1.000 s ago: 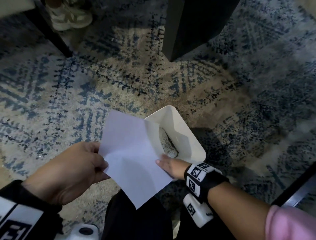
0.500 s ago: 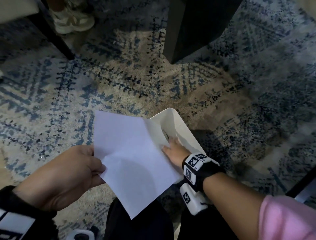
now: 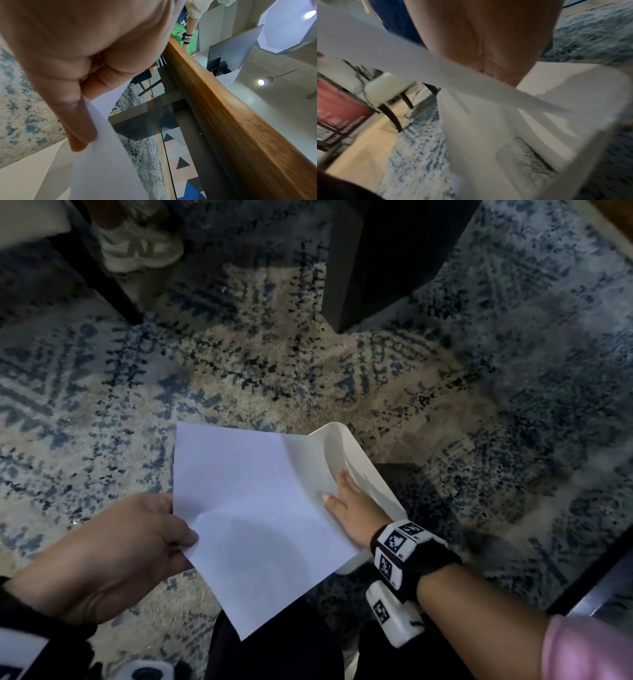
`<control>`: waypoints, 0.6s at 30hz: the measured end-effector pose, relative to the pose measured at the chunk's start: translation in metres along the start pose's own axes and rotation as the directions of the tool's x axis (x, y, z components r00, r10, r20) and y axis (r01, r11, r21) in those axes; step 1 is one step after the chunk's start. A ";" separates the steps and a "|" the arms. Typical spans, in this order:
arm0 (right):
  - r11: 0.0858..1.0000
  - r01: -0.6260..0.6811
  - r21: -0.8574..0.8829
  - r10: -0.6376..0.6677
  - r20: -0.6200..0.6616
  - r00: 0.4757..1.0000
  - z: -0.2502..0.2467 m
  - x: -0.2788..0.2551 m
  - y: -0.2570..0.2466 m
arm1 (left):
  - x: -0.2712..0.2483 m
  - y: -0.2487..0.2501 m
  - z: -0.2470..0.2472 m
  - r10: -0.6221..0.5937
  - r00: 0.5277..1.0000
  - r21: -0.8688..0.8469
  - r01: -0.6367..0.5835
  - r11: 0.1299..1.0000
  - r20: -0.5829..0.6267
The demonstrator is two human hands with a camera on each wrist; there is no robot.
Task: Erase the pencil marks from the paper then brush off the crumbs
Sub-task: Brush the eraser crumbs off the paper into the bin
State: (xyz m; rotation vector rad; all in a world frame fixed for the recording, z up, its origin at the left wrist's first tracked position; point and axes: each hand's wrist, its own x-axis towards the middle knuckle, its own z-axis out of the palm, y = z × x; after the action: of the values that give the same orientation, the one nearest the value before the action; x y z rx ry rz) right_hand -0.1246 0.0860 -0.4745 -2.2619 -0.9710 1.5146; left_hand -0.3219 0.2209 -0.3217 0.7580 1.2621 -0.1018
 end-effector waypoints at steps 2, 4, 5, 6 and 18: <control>0.986 0.155 0.057 -0.155 -0.017 0.988 0.005 -0.005 -0.018 | 0.001 0.001 0.002 -0.001 1.000 0.001 0.001 1.000 0.012; 0.976 0.205 0.067 -0.208 0.034 0.978 0.013 -0.007 -0.023 | 0.001 0.003 0.001 0.009 1.000 0.005 -0.009 1.000 0.006; 0.984 0.171 0.038 -0.173 0.062 0.983 0.013 -0.006 -0.018 | 0.001 0.004 -0.001 0.016 1.000 0.009 -0.016 1.000 -0.003; 0.995 0.098 0.001 -0.098 0.082 0.992 0.012 -0.003 -0.010 | 0.001 0.005 -0.003 0.022 1.000 0.013 -0.022 1.000 -0.016; 0.917 0.399 0.012 -0.397 0.132 0.908 0.024 -0.042 -0.078 | 0.018 -0.004 -0.003 0.012 0.999 -0.015 -0.013 1.000 -0.041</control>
State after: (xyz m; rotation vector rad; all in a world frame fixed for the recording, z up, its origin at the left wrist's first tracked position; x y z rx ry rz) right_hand -0.1862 0.1137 -0.4120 -1.8371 -1.3861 1.4836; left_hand -0.3202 0.2260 -0.3397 0.7578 1.2952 -0.0669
